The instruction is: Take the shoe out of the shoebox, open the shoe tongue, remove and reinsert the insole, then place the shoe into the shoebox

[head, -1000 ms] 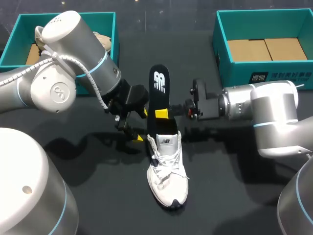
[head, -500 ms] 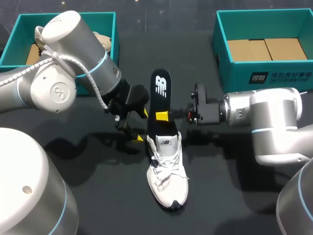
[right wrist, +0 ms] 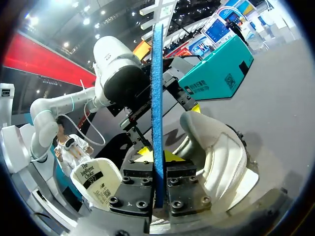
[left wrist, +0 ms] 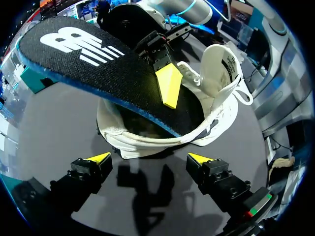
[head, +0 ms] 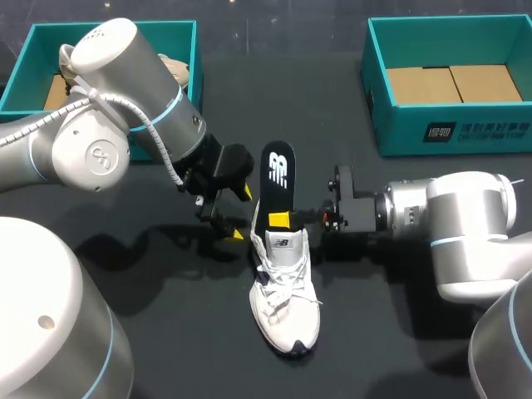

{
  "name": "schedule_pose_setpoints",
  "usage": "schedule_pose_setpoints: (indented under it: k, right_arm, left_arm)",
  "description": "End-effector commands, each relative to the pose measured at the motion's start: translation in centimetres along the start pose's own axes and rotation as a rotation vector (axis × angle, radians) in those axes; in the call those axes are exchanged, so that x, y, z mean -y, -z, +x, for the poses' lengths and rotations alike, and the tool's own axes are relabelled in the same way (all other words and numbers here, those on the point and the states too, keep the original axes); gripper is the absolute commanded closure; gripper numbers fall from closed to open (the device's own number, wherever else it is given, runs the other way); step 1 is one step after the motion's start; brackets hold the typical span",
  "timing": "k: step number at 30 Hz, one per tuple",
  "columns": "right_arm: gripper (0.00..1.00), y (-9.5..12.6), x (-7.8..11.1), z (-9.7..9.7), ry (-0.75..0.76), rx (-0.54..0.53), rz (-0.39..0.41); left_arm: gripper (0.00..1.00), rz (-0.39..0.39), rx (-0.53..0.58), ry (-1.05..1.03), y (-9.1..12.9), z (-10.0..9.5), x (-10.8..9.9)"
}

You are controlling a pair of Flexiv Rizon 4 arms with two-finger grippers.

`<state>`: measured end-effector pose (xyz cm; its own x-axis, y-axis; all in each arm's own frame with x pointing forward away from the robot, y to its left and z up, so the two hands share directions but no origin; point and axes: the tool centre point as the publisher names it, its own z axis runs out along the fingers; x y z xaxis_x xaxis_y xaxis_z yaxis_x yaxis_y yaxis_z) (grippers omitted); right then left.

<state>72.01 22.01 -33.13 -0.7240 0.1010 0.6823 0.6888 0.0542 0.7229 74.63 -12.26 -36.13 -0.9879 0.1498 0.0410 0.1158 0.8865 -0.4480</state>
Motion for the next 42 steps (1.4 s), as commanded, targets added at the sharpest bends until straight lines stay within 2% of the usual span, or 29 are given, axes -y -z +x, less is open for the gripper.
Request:
schedule_pose_setpoints:
  k: [1, 4, 6, 7, 30, 40, 41, 42]
  right_arm:
    - [1.0, -0.4, 0.6, -0.3, -0.008, -0.008, 0.007]
    - [0.97, -0.4, 0.4, -0.2, -0.008, -0.012, 0.008]
    - [0.81, -0.5, 0.1, -0.2, -0.001, -0.015, 0.009]
    - [0.78, -0.5, 0.0, -0.1, 0.004, -0.015, 0.012]
    - [0.75, -0.6, -3.4, 0.7, 0.107, -0.023, 0.071]
    - [0.8, -0.6, -4.9, 0.4, 0.13, -0.022, 0.075]
    - [0.87, -0.5, -5.0, 0.3, 0.129, -0.022, 0.075]
    - [1.0, -0.5, -5.0, 0.2, 0.126, -0.024, 0.076]
  left_arm:
    - [0.0, -0.001, 0.0, -0.001, -0.2, 0.0, 0.0]
    - [0.0, -0.001, 0.0, -0.001, -0.2, 0.0, 0.0]
    - [0.0, -0.001, 0.0, -0.001, -0.2, 0.0, 0.0]
    - [0.0, -0.001, 0.0, -0.001, -0.2, 0.0, 0.0]
    - [0.0, -0.001, 0.0, -0.001, -0.2, 0.0, 0.0]
    - [0.0, -0.001, 0.0, -0.001, -0.2, 0.0, 0.0]
    - [0.0, -0.001, 0.0, -0.001, -0.2, 0.0, 0.0]
    - [0.0, -0.001, 0.0, -0.001, -0.2, 0.0, 0.0]
